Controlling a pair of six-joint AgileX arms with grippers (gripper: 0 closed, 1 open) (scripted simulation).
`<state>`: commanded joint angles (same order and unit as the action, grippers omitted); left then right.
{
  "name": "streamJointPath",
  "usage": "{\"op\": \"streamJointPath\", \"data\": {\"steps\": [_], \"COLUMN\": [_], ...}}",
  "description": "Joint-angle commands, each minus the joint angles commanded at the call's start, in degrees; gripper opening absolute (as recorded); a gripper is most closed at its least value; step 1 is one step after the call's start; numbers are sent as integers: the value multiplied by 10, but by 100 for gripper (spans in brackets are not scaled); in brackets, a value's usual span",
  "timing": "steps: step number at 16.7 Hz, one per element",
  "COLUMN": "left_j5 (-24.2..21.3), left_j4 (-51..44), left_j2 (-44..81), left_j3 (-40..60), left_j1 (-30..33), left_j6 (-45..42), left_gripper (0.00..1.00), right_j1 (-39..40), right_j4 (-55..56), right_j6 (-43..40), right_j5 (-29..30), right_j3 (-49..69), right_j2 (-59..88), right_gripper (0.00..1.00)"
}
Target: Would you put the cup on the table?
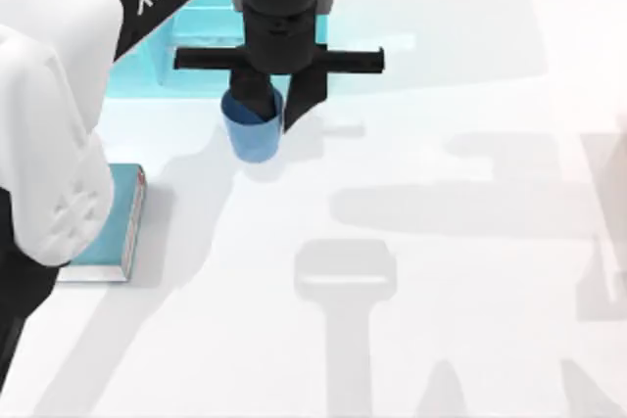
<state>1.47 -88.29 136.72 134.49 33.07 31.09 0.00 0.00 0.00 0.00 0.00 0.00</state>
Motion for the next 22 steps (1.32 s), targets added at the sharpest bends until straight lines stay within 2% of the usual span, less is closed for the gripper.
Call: {"op": "streamJointPath", "data": {"steps": [6, 12, 22], "left_j5": [1, 2, 2], "left_j4": [118, 143, 143], "left_j2": [-27, -33, -33], "left_j3": [-151, -177, -177], "left_j1": [-8, -10, -10], "left_j6": [-6, -7, -7], "left_gripper": [0, 0, 75], "right_j1": [0, 0, 0], "right_j4": [0, 0, 0], "right_j6": [0, 0, 0], "right_j5": [0, 0, 0], "right_j3": [0, 0, 0], "right_j2": [0, 0, 0], "right_gripper": [100, 100, 100]}}
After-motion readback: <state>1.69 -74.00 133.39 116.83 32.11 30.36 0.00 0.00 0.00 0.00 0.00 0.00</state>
